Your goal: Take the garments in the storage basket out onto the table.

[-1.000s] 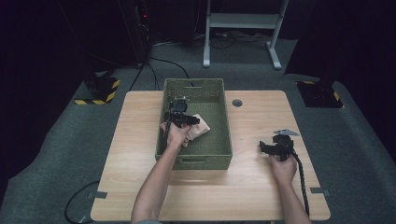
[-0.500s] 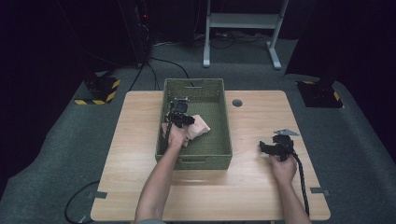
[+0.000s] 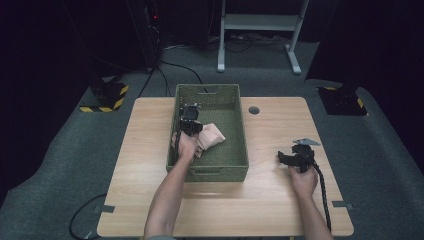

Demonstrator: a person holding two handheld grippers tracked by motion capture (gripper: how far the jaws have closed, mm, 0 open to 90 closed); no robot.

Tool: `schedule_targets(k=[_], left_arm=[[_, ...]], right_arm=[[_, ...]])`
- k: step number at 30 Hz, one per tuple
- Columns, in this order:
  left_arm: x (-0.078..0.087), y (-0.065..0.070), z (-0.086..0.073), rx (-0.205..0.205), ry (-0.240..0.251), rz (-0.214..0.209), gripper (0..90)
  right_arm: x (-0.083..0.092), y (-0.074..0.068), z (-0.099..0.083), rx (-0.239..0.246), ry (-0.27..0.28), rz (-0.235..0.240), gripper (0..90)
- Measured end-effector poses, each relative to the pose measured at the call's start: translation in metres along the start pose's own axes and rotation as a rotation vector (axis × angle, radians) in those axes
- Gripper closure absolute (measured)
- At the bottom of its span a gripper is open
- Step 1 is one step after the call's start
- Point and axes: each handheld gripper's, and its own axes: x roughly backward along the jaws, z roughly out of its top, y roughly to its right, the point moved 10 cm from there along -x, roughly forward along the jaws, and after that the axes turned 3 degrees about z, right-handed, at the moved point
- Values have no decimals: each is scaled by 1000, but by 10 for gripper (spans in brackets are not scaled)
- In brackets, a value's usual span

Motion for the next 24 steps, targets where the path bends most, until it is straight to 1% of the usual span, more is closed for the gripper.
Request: schedule_targets(k=[2, 3, 8, 9, 10, 14, 15, 16, 17, 19, 20, 23, 24], left_arm=[[2, 1, 2, 3, 14, -17, 817], [2, 1, 2, 3, 14, -17, 826], [10, 7, 7, -11, 55, -48, 847], [12, 9, 8, -19, 68, -48, 848], [12, 9, 8, -19, 68, -48, 850], [19, 16, 14, -52, 117, -68, 851], [19, 16, 14, -52, 117, -68, 851], [21, 17, 16, -48, 130, -74, 851], [21, 17, 16, -48, 130, -74, 852], [25, 16, 18, -42, 147, -85, 851], [28, 16, 20, -36, 163, -98, 852], [33, 16, 23, -35, 176, -107, 852], [37, 15, 26, -35, 188, -116, 852]], right_arm=[[0, 0, 0, -1, 0, 0, 146], [0, 0, 0, -1, 0, 0, 146], [0, 0, 0, 0, 0, 0, 146], [0, 0, 0, 0, 0, 0, 146], [0, 0, 0, 0, 0, 0, 146], [0, 0, 0, 0, 0, 0, 146], [0, 0, 0, 0, 0, 0, 146], [0, 0, 0, -1, 0, 0, 146], [0, 0, 0, -1, 0, 0, 146], [0, 0, 0, -1, 0, 0, 146], [0, 0, 0, -1, 0, 0, 146], [0, 0, 0, -1, 0, 0, 146], [0, 0, 0, -1, 0, 0, 146]])
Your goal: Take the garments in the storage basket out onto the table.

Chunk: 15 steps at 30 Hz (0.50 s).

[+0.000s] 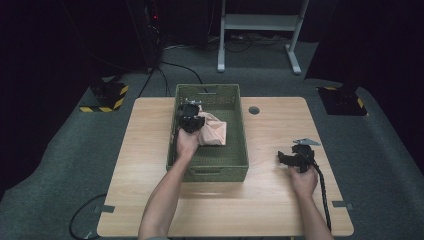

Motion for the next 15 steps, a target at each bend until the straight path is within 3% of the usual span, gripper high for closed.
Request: schedule_targets(k=[3, 8, 15], left_arm=[[8, 1, 6, -12, 25, 0, 852], [19, 1, 14, 12, 60, -22, 851], [27, 3, 18, 35, 71, -62, 851]], right_arm=[[0, 0, 0, 0, 0, 0, 146], [0, 0, 0, 0, 0, 0, 146], [0, 0, 0, 0, 0, 0, 146]])
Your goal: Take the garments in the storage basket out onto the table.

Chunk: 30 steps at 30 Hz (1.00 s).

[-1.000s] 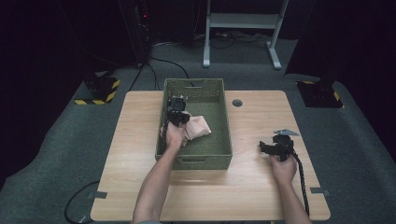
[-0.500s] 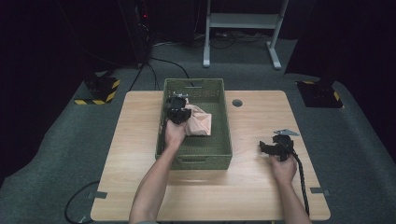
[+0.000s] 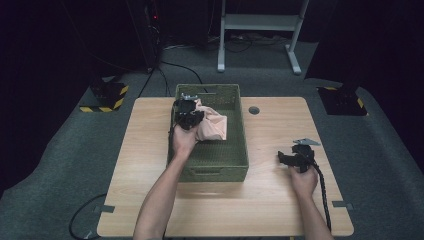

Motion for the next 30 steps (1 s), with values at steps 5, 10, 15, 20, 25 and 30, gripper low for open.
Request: schedule_targets(k=[5, 10, 15, 20, 25, 30], left_arm=[[5, 4, 7, 10, 10, -29, 850], [10, 9, 11, 11, 20, -48, 850], [14, 14, 16, 4, 27, -68, 850], [18, 20, 20, -7, 36, -80, 850], [23, 26, 25, -16, 48, -100, 850], [29, 34, 29, -30, 58, -122, 850]], right_arm=[[0, 0, 0, 0, 0, 0, 146], [0, 0, 0, 0, 0, 0, 146], [0, 0, 0, 1, 0, 0, 146], [0, 0, 0, 0, 0, 0, 146], [0, 0, 0, 1, 0, 0, 145], [0, 0, 0, 0, 0, 0, 145]])
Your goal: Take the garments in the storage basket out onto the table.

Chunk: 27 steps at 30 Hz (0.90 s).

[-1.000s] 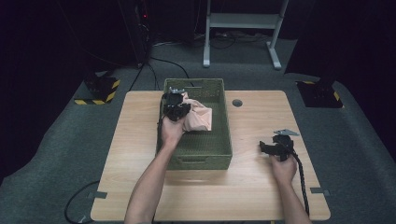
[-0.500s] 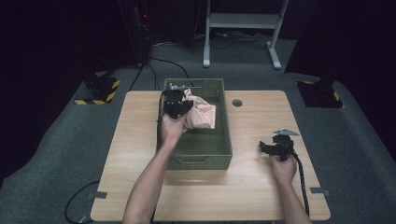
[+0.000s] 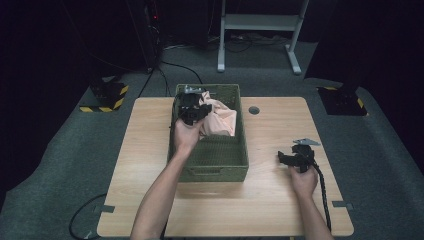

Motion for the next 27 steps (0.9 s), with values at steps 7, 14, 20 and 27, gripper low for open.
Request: schedule_targets(k=[7, 14, 20, 27], left_arm=[[1, 7, 5, -5, 1, -19, 850], [6, 19, 11, -16, 20, -50, 850], [8, 33, 17, -32, 28, -82, 850], [7, 48, 21, -46, 25, -112, 849]], right_arm=[[0, 0, 0, 0, 0, 0, 145], [0, 0, 0, 0, 0, 0, 145], [0, 0, 0, 1, -1, 0, 145], [0, 0, 0, 0, 0, 0, 145]])
